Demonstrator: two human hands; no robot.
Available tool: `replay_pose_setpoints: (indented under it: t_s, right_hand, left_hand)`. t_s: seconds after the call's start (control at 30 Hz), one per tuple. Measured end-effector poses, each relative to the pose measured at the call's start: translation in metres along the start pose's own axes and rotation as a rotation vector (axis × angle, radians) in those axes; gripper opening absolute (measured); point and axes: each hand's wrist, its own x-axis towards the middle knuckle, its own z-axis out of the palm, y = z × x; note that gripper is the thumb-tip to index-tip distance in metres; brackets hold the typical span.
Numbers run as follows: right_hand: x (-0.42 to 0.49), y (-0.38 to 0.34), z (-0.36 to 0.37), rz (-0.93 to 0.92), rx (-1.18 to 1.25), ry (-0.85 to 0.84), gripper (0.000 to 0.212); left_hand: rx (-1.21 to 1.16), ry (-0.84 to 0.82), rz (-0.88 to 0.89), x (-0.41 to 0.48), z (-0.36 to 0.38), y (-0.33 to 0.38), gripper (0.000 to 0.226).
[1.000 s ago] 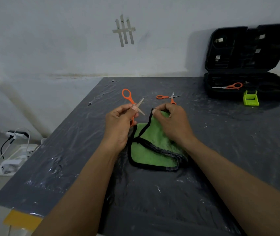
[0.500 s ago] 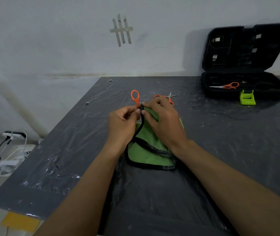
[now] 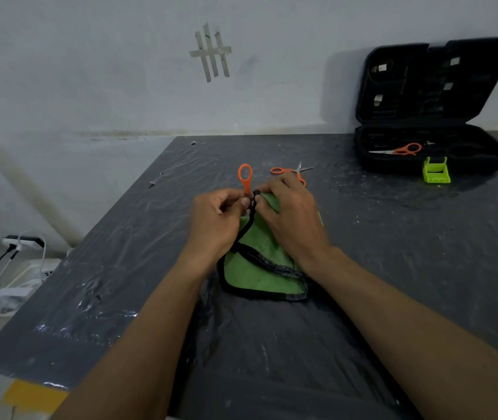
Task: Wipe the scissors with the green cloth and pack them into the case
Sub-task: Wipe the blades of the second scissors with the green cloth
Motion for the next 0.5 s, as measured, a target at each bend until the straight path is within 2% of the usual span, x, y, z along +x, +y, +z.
replay_pose_setpoints:
  t_s: [0.33,0.43,0.5]
  right_hand:
    - [0.003,0.008,-0.005,0.082,0.016,-0.002,0.008]
    - [0.006,0.014,-0.004,0.155,0.037,0.001,0.009]
    - [0.008,0.017,-0.006,0.241,0.138,0.036,0.012]
  left_hand:
    - [-0.023,-0.008,0.015,0.002,-0.003,-0.003,0.017]
    - [-0.182,0.023,-0.048,0.002,-0.003,-0.002,0.011]
    - [-0.290,0.059,-0.098,0.004,-0.003,-0.003,0.009]
